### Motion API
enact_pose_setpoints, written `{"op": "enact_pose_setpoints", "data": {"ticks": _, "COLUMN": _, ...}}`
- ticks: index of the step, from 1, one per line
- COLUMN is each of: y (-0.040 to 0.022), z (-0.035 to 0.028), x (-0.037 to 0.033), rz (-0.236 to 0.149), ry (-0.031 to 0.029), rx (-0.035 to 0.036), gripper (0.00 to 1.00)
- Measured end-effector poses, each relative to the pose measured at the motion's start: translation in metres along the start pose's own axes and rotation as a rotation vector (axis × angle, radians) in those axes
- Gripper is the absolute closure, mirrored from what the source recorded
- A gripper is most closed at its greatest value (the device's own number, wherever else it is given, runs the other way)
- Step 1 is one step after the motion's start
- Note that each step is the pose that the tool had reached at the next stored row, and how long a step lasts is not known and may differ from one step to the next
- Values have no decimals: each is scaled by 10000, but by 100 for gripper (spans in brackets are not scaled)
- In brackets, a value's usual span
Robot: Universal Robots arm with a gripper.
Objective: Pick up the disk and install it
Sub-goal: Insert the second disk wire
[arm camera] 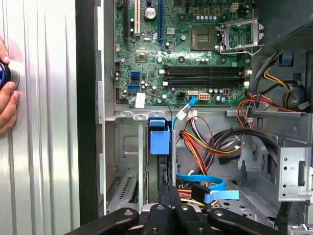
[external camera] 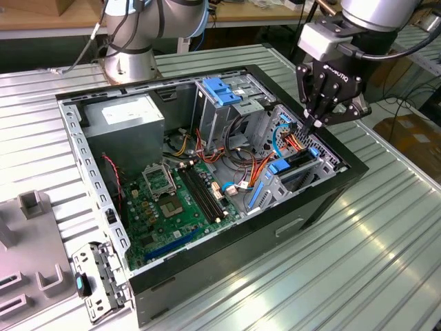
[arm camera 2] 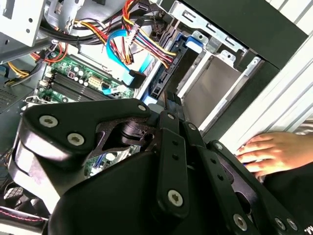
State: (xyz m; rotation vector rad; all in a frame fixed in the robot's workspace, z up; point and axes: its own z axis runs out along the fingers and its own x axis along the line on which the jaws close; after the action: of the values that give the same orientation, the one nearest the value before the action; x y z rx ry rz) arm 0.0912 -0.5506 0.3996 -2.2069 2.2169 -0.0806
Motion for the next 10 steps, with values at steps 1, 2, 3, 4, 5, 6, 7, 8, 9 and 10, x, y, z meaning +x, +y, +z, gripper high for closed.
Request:
{"op": "enact_pose_setpoints", "data": {"ticks": 1, "y": 0, "z": -11, "x": 0, "rz": 0, "ry": 5, "rx": -2, "gripper": 89}}
{"op": "enact_pose_setpoints", "data": {"ticks": 2, "y": -1, "z": -21, "x": 0, "rz": 0, "ry": 9, "rx": -4, "gripper": 89}}
{"op": "enact_pose_setpoints", "data": {"ticks": 3, "y": -2, "z": -35, "x": -1, "rz": -1, "ry": 20, "rx": -7, "gripper": 89}}
{"op": "enact_pose_setpoints", "data": {"ticks": 4, "y": -2, "z": -47, "x": -4, "rz": -2, "ry": 36, "rx": -12, "gripper": 89}}
{"op": "enact_pose_setpoints", "data": {"ticks": 5, "y": -3, "z": -51, "x": -5, "rz": -3, "ry": 54, "rx": -14, "gripper": 89}}
{"op": "enact_pose_setpoints", "data": {"ticks": 6, "y": -3, "z": -53, "x": -8, "rz": -5, "ry": 80, "rx": -14, "gripper": 89}}
{"op": "enact_pose_setpoints", "data": {"ticks": 7, "y": -3, "z": -53, "x": -9, "rz": -6, "ry": 98, "rx": -14, "gripper": 89}}
{"op": "enact_pose_setpoints", "data": {"ticks": 8, "y": -3, "z": -53, "x": -8, "rz": -6, "ry": 98, "rx": -14, "gripper": 89}}
{"op": "enact_pose_setpoints", "data": {"ticks": 9, "y": -3, "z": -53, "x": -9, "rz": -5, "ry": 99, "rx": -14, "gripper": 89}}
{"op": "enact_pose_setpoints", "data": {"ticks": 10, "y": -3, "z": -52, "x": -9, "rz": -6, "ry": 119, "rx": -14, "gripper": 89}}
